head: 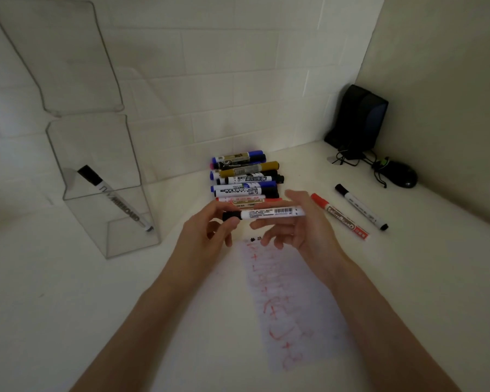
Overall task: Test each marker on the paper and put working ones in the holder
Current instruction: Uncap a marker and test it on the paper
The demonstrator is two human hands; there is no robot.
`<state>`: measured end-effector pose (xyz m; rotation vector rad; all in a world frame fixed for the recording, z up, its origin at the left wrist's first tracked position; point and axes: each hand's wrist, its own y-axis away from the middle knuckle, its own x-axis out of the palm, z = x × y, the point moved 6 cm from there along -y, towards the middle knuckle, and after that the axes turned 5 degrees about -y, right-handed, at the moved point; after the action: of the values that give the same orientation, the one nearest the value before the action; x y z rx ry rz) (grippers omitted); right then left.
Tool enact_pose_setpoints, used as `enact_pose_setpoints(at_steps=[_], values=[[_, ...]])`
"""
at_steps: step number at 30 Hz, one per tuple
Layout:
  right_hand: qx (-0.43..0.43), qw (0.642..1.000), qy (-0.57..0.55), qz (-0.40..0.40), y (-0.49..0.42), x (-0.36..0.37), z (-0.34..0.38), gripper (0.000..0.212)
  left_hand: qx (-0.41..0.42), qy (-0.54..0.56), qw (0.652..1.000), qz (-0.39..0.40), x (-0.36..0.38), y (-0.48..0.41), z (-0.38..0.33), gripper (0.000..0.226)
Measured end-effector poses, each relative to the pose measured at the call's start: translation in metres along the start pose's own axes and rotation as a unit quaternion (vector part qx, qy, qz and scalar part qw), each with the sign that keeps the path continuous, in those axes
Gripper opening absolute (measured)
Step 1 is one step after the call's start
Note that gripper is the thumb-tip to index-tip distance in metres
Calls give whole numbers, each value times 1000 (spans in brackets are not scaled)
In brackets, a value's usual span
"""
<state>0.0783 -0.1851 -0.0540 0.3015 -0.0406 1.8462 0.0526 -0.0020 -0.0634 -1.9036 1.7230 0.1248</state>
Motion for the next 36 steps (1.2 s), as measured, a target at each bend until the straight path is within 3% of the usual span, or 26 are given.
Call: enact_pose_setpoints(at_steps=[2, 5, 7, 9, 12, 19, 26, 33, 36], values=[[19, 1000, -5, -23, 1, -6, 0, 46, 6, -2, 1000, -2, -1, 1, -3, 14], [-15, 991, 105, -76, -3, -14, -3, 33, 13, -41, 999, -12, -3, 4, -5, 10], [-36, 980, 160, -109, -5, -17, -3, 29, 36, -173, 984, 16, 1, 8, -7, 15], [-56, 973, 181, -135, -3, -20, 2, 24, 55, -265, 961, 64, 11, 12, -9, 36], [-74, 975, 168, -126, 0, -23, 11, 22, 61, -258, 963, 53, 14, 11, -13, 46], [-107, 955, 206, -185, -3, -23, 6, 27, 139, -271, 952, -8, 16, 8, -22, 42], [-142, 957, 178, -179, -1, -18, 4, 28, 154, -272, 950, -19, 15, 9, -20, 33], [-130, 961, 184, -163, -9, -20, -1, 27, 123, -245, 962, 9, 13, 10, -16, 31], [-98, 975, 142, -143, -9, -18, 1, 25, 43, -170, 984, -43, 5, 8, -18, 16]])
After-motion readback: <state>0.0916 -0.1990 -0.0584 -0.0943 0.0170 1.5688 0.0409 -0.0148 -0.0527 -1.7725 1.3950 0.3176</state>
